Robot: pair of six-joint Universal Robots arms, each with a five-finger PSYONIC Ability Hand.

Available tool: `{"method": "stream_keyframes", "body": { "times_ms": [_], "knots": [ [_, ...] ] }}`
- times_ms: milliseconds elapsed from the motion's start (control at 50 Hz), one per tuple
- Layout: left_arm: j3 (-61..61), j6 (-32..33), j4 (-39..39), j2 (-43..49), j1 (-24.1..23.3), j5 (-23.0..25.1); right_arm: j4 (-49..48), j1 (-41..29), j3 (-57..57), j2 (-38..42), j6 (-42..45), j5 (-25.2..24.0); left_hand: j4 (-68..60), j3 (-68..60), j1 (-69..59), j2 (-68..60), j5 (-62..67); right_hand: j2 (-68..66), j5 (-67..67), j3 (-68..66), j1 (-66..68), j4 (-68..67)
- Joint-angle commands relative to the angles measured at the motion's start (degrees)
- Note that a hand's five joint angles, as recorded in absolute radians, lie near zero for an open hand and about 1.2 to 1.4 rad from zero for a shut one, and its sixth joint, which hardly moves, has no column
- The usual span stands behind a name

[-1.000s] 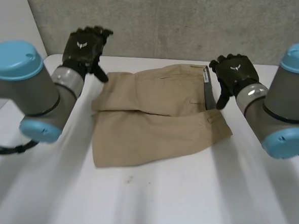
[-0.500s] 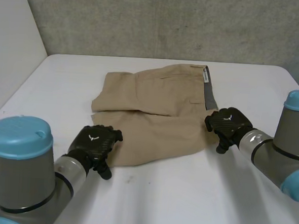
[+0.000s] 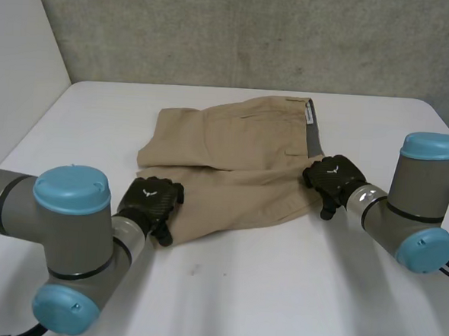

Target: Fold the shorts.

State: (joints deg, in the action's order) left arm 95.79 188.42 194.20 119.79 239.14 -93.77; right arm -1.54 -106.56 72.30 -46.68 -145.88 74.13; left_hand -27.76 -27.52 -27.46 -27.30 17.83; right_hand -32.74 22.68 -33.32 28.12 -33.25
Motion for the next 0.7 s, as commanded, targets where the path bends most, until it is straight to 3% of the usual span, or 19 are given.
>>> {"method": "stream_keyframes", "body": {
  "times_ms": [20, 340, 400, 440, 500, 560, 600, 700],
  "knots": [
    [-2.4, 3.7, 1.7, 2.3, 0.1, 0.0, -0.1, -0.2, -3.3, 2.1, 0.3, 0.1, -9.5, -9.8, -9.8, -10.0, 9.5, -10.0, 10.0, -9.4, 14.6, -9.5],
    [-4.6, 4.1, 4.5, 3.6, 1.0, -0.1, -3.4, -0.5, -6.0, 4.0, 0.5, 0.3, -40.6, -40.9, -40.9, -41.1, 40.6, -17.9, 17.9, -17.3, 22.5, -17.4],
    [-5.0, 4.1, 4.5, 3.4, 1.9, -0.2, -3.4, -0.5, -6.8, 4.8, 0.5, 0.2, -43.0, -43.2, -43.3, -43.5, 42.9, -29.5, 29.5, -28.9, 34.1, -29.0],
    [-5.4, 4.0, 4.3, 3.0, 2.6, -0.2, -3.3, -0.4, -7.4, 5.1, 0.5, 0.1, -46.0, -46.3, -46.3, -46.5, 46.0, -47.2, 47.2, -46.6, 51.8, -46.7],
    [-5.5, 4.0, 4.1, 2.7, 3.1, -0.2, -3.1, -0.1, -7.1, 3.9, 0.1, 0.1, -46.0, -46.3, -46.3, -46.5, 46.0, -47.3, 47.3, -46.7, 51.9, -46.8],
    [-5.3, 3.8, 3.9, 1.9, 3.6, 0.0, -2.9, -0.1, -6.6, 2.7, -0.5, 0.3, -38.0, -38.2, -38.3, -38.4, 37.9, -47.3, 47.3, -46.7, 51.9, -46.8],
    [-4.7, 3.9, 3.8, 0.2, 3.6, -0.1, -2.7, -0.6, -4.9, -0.5, -1.1, 0.4, -17.2, -17.4, -17.5, -17.7, 17.1, -47.3, 47.3, -46.7, 51.9, -46.8],
    [-2.8, 3.7, 3.6, -3.4, 3.4, -0.1, -2.5, -0.7, -1.6, -4.5, -3.1, 0.6, -13.9, -14.2, -14.2, -14.4, 13.8, -47.3, 47.3, -46.7, 51.9, -46.8]
  ]
}}
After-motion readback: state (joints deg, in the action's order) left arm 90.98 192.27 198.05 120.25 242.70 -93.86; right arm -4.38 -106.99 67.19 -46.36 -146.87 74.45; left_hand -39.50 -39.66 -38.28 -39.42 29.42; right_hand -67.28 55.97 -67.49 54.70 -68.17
